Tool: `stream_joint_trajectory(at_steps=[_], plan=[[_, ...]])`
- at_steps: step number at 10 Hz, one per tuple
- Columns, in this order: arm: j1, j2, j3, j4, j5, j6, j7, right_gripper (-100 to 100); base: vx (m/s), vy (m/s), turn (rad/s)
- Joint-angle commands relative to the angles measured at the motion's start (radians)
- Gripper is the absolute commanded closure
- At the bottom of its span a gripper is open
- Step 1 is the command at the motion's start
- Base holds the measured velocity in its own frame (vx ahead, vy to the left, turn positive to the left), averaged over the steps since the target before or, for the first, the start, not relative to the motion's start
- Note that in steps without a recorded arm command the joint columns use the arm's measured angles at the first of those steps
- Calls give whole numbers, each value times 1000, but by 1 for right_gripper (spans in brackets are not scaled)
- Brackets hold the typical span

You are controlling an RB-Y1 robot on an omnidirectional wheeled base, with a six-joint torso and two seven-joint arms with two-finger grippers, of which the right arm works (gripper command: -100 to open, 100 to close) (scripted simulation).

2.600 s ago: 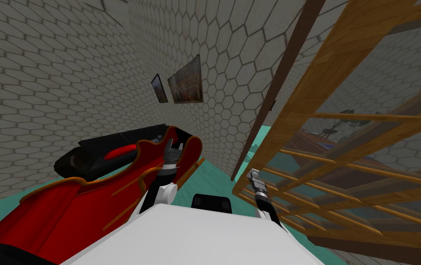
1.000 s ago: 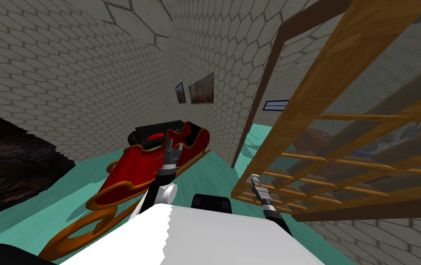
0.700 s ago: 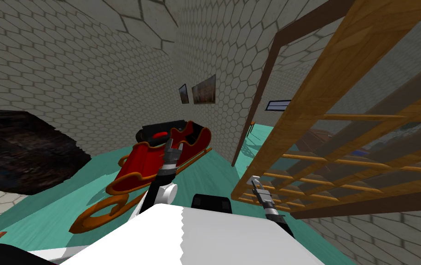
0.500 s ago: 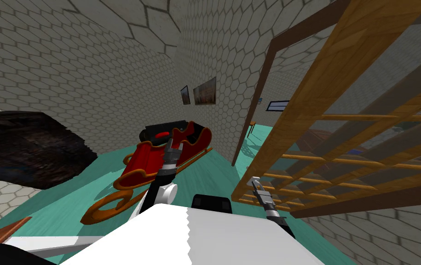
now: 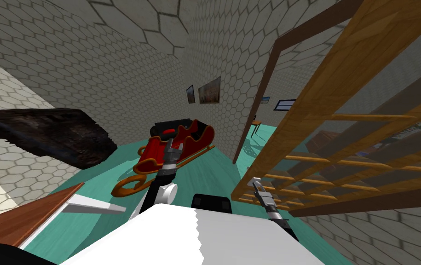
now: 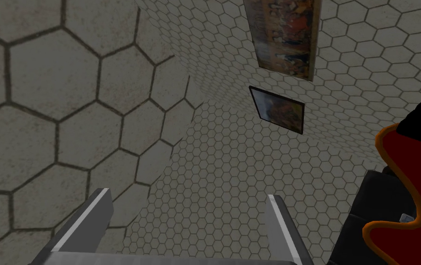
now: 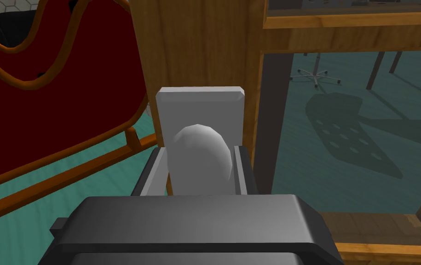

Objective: Pull the door open

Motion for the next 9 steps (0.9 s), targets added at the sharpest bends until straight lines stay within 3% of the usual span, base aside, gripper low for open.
stream_joint_trajectory(at_steps=[1,4,6,9], plan=[[4,-3,10,5,4,-14,-8,100,-231,-89,148],[7,-13,23,16,10,-38,-22,100,-222,-59,156],[7,-14,25,20,11,-36,-24,100,-124,-21,56],[9,-20,36,39,15,-60,-36,100,-166,-49,136]])
